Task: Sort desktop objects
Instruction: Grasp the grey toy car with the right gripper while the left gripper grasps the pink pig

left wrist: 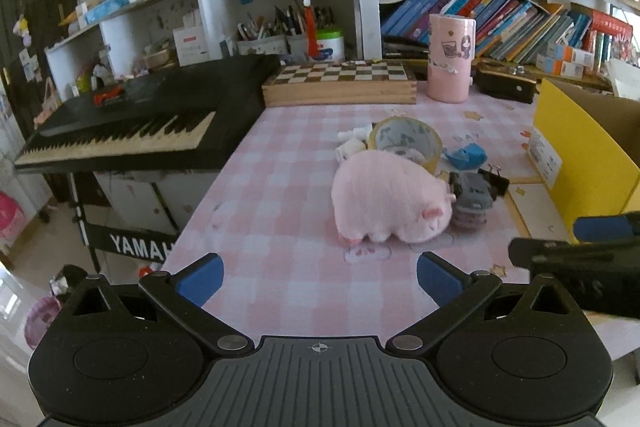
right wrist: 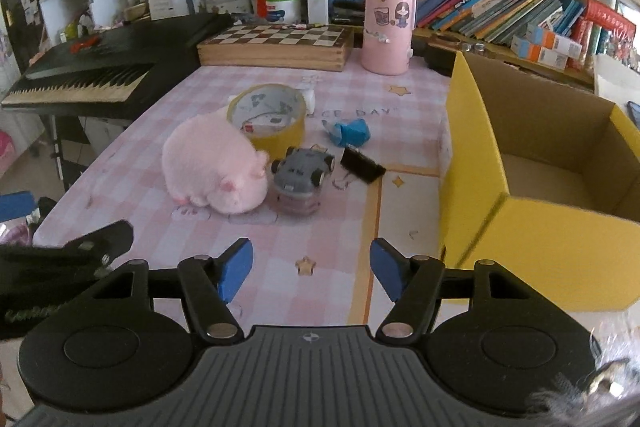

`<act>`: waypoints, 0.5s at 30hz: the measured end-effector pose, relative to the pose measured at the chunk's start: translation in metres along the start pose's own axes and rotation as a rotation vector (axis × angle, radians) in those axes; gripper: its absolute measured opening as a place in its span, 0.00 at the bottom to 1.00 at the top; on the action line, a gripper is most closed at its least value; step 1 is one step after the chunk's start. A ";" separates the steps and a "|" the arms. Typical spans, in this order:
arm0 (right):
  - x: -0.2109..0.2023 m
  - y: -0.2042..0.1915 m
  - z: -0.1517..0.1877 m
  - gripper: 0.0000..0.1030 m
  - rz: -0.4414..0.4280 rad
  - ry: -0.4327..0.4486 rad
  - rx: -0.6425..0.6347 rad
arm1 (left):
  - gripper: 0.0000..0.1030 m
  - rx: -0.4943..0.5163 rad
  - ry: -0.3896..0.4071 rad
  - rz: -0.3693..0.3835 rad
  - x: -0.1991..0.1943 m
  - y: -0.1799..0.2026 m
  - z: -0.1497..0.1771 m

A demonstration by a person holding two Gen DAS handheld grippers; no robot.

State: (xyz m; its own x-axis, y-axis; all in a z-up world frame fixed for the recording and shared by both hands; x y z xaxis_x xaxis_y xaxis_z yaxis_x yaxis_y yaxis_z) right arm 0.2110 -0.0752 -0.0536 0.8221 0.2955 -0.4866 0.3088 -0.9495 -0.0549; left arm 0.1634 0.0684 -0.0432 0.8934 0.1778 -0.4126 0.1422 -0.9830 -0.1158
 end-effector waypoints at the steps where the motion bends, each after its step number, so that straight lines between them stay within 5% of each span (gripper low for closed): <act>1: 0.006 0.001 -0.003 0.62 -0.002 0.001 0.011 | 1.00 0.005 0.001 -0.005 0.002 0.000 -0.002; 15: 0.098 0.000 -0.029 0.62 -0.013 -0.054 0.095 | 1.00 0.033 0.007 -0.082 0.032 -0.013 -0.021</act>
State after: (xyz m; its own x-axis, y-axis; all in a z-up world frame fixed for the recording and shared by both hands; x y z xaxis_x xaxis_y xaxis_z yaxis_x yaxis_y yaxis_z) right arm 0.3049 -0.0431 -0.0762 0.7905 0.3040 -0.5318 0.2703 -0.9522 -0.1425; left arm 0.1991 0.0857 -0.0356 0.8824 0.2573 -0.3938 0.2010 -0.9631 -0.1789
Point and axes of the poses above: each gripper's, at about its wrist camera, not at the fingertips, and x roughly the way its jaws point, y to its right, z to its underside, the point moved 4 cm from there along x, roughly the way its jaws point, and after that the axes turned 14 degrees about y, right-handed, at the moved point
